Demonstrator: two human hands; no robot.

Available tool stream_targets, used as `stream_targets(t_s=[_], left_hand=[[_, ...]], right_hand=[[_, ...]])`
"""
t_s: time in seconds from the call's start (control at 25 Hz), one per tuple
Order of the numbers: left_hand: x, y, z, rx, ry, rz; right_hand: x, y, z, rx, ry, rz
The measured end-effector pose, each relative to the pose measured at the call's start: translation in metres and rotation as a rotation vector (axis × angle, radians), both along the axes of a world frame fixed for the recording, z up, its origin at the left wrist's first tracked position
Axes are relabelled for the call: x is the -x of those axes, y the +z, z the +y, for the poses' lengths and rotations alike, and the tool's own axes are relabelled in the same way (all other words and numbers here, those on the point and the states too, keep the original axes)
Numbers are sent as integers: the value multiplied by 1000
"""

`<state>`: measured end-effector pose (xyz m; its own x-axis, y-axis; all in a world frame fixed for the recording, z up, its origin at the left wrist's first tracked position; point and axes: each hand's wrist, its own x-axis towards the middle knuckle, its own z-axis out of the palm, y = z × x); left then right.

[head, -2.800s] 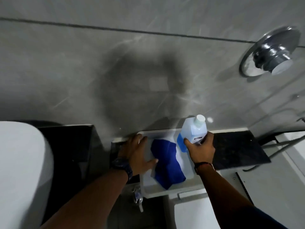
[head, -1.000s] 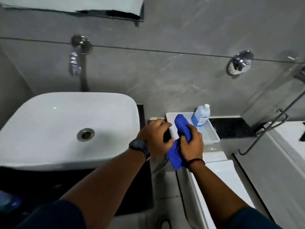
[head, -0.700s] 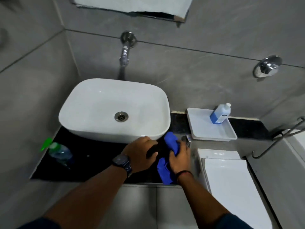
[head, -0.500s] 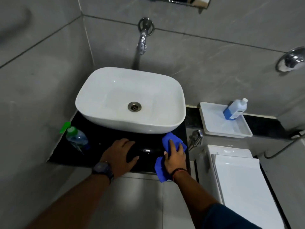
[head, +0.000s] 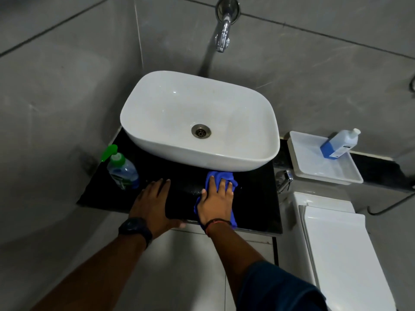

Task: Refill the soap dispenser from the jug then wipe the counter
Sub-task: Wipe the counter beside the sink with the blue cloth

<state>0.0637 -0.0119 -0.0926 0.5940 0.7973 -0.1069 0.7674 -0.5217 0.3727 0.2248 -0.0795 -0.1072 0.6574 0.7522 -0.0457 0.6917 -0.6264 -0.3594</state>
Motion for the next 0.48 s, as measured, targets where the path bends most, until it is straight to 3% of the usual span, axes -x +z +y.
stream_targets(t_s=[0.12, 0.32, 0.48], left_hand=[[7, -2, 4, 7, 25, 21], [4, -9, 2, -32, 46, 67], [-9, -12, -1, -112, 93, 116]], right_hand=[[13, -2, 5, -26, 114, 18], [1, 2, -6, -104, 604, 180], [-55, -1, -52, -140, 600, 138]])
